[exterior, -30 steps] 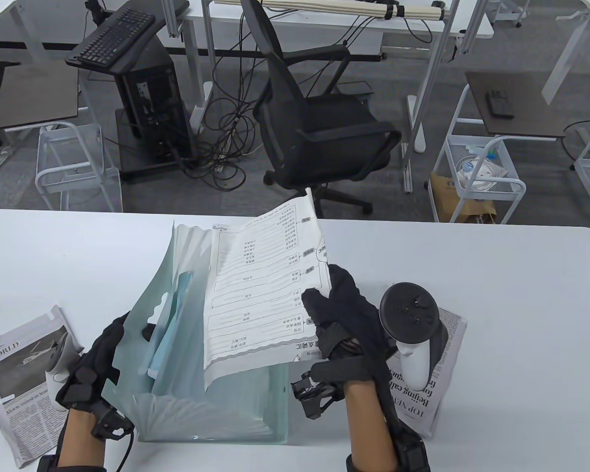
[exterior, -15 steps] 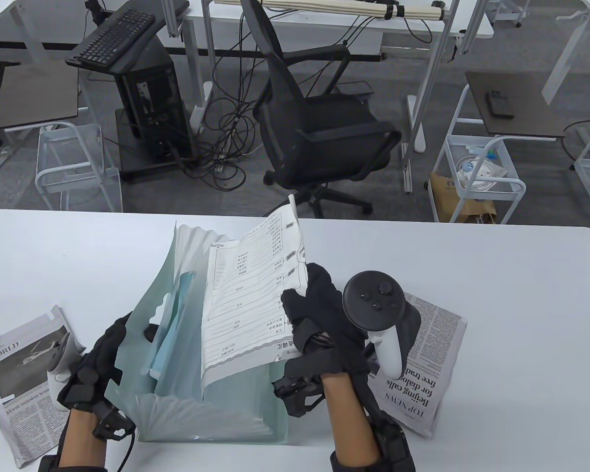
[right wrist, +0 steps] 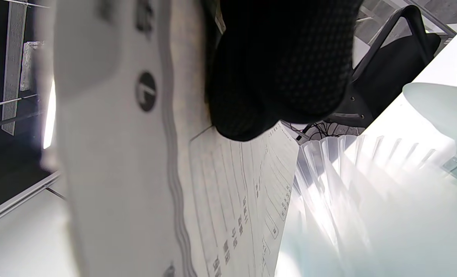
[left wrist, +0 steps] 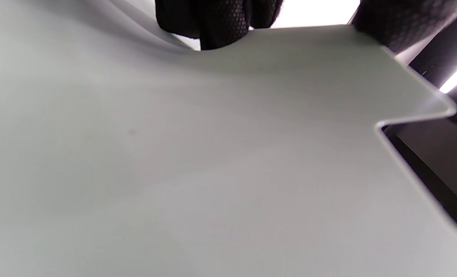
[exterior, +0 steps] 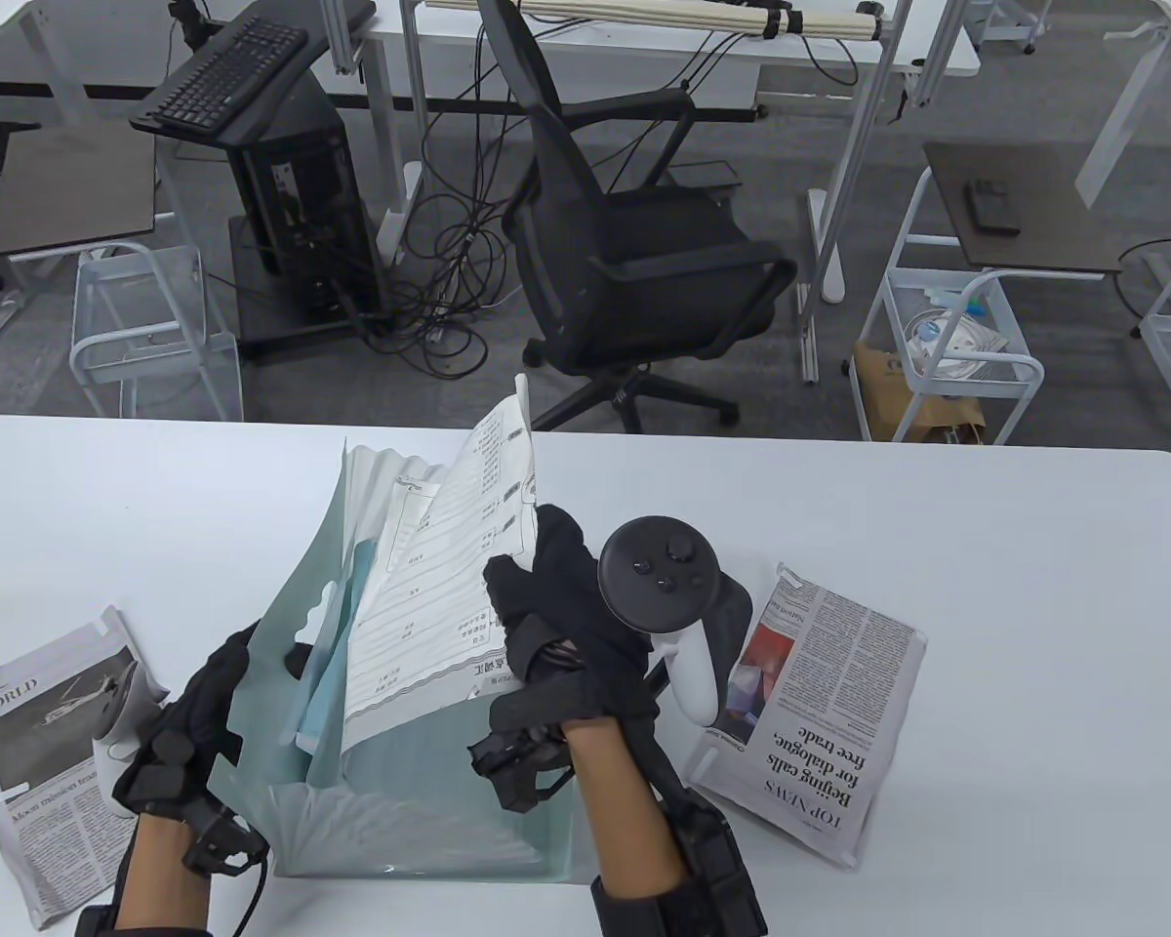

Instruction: Sort materials into accordion folder compartments

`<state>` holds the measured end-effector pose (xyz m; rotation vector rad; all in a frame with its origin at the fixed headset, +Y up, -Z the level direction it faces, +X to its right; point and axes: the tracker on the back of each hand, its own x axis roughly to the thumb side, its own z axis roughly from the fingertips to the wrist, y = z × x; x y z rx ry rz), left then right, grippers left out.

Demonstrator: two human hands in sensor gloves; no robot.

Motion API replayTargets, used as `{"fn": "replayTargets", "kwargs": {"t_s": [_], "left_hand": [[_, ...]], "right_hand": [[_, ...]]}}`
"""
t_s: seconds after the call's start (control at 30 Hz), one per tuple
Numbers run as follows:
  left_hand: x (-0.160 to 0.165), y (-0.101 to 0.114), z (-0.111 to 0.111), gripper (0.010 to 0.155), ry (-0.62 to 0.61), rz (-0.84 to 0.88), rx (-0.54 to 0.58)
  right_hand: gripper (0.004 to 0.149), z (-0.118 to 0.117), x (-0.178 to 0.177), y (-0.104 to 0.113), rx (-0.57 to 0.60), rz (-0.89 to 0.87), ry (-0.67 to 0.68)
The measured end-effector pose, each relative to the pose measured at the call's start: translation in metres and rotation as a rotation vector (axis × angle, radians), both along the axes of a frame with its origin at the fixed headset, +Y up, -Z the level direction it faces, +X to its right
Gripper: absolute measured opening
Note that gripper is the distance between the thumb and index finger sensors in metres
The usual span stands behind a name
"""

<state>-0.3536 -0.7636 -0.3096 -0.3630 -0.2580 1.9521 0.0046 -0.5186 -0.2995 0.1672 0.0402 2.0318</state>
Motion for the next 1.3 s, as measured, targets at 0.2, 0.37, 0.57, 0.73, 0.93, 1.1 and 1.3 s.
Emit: {"fn": "replayTargets", "kwargs": {"t_s": [0.2,0.37,0.57,0.73,0.93,1.1,1.3], "left_hand": [[0.000,0.000,0.000,0.080,-0.001,0.004,-0.001],[0.000,0.000,0.000,0.080,-0.003,0.007,-0.002],[0.000,0.000,0.000,0.080,-0.002,0.011,-0.003],[0.000,0.000,0.000,0.080,-0.001,0.017,-0.003],[-0.001,0.000,0.000,0.080,-0.003,0.020,-0.004],[-0.001,0.000,0.000,0.080,-0.002,0.016,-0.003],[-0.001,0.000,0.000,0.080,-0.002,0.017,-0.003]], "right_hand": [[0.060,0.002,-0.010,0.002,0.043,0.026,0.004],[0.059,0.006,-0.013,0.000,0.069,-0.014,-0.005],[0.060,0.012,-0.019,-0.006,0.116,0.040,-0.014],[0.060,0.019,-0.020,-0.002,0.180,0.138,-0.036],[0.059,0.027,-0.014,0.003,0.234,0.206,-0.052],[0.059,0.030,-0.012,0.000,0.256,0.228,-0.067],[0.059,0.034,-0.010,0.002,0.292,0.258,-0.095]]}}
